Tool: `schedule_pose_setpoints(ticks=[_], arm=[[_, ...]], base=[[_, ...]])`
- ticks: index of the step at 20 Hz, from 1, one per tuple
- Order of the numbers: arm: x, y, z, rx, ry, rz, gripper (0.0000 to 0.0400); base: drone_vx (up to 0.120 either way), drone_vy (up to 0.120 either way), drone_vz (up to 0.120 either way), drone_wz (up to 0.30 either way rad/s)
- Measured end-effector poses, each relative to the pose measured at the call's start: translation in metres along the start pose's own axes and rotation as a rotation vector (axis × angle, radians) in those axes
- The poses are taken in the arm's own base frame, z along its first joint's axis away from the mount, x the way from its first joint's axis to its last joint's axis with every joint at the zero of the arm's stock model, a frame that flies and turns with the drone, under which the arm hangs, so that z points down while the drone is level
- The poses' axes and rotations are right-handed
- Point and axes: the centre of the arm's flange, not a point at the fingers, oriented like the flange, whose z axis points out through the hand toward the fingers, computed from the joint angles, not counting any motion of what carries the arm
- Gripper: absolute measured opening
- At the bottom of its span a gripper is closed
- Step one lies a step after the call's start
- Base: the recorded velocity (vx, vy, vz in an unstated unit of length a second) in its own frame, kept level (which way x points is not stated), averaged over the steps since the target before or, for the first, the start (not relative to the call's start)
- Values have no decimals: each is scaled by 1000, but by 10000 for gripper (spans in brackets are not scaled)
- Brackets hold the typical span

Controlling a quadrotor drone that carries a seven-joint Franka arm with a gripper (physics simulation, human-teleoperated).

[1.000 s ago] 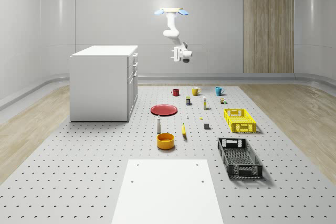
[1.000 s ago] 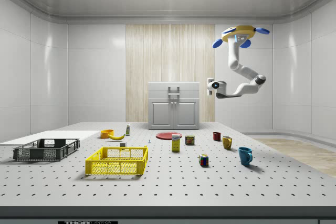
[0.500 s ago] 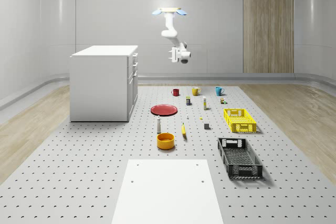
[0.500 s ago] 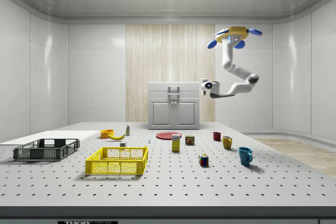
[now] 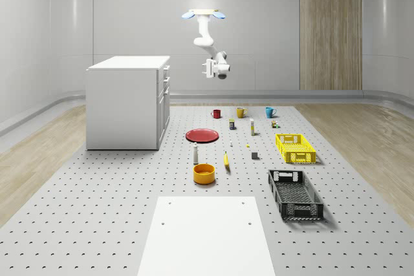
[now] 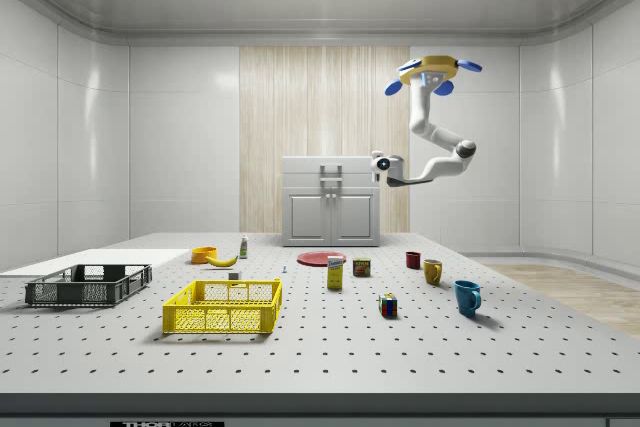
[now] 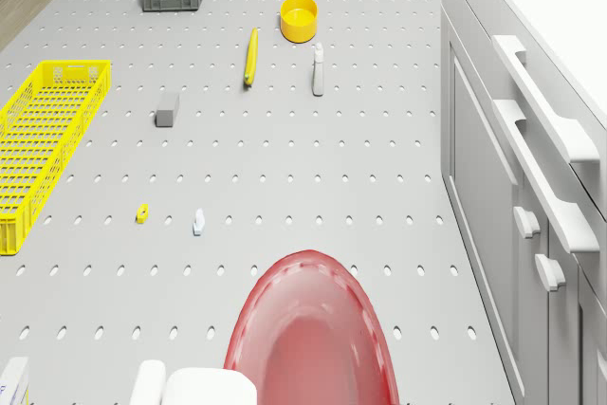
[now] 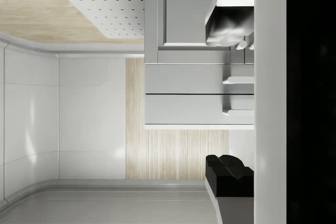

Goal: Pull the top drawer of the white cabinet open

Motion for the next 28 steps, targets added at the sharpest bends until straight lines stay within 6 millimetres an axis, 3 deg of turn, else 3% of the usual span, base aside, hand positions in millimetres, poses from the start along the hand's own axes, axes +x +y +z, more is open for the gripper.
schedule_pose_setpoints(ticks=[3,17,28], arm=[[0,0,0,0,0,0,305],[1,1,0,0,0,0,305],[30,30,0,0,0,0,305]], base=[[120,-120,0,0],[120,0,0,0],[120,0,0,0]])
